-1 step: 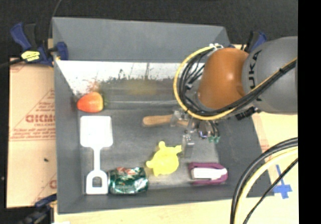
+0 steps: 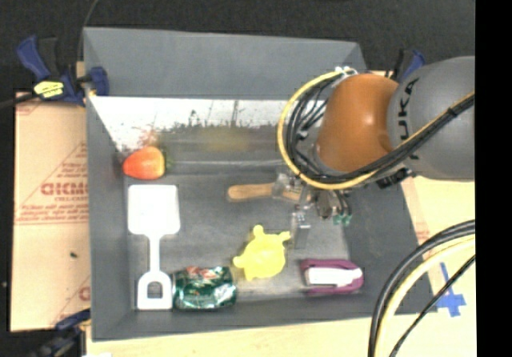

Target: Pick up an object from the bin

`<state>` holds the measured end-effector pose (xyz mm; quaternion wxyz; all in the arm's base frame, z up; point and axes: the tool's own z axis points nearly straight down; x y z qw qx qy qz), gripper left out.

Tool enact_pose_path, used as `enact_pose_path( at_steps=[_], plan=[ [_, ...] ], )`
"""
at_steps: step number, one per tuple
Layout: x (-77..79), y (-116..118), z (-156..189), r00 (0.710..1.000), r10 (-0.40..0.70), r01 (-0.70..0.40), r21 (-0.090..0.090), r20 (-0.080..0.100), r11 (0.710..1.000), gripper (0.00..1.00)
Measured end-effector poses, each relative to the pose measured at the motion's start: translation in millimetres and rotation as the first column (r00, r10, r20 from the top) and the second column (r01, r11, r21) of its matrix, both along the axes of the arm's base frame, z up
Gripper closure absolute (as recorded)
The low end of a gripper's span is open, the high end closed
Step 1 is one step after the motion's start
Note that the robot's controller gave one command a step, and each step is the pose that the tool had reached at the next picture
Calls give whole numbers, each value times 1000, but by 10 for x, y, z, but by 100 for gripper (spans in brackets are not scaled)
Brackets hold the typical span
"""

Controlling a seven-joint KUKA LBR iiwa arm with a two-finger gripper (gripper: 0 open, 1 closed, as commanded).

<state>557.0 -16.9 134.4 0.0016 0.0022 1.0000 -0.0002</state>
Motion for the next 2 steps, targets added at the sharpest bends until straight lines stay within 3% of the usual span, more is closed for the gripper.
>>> enact_pose_path(
  at_steps=[1, 2],
  plan=[
    [-334, 112, -663, 925, 380, -380, 2, -6, 925, 0],
    [-343, 86, -100, 953, 303, -303, -2, 3, 953, 0]
  ],
)
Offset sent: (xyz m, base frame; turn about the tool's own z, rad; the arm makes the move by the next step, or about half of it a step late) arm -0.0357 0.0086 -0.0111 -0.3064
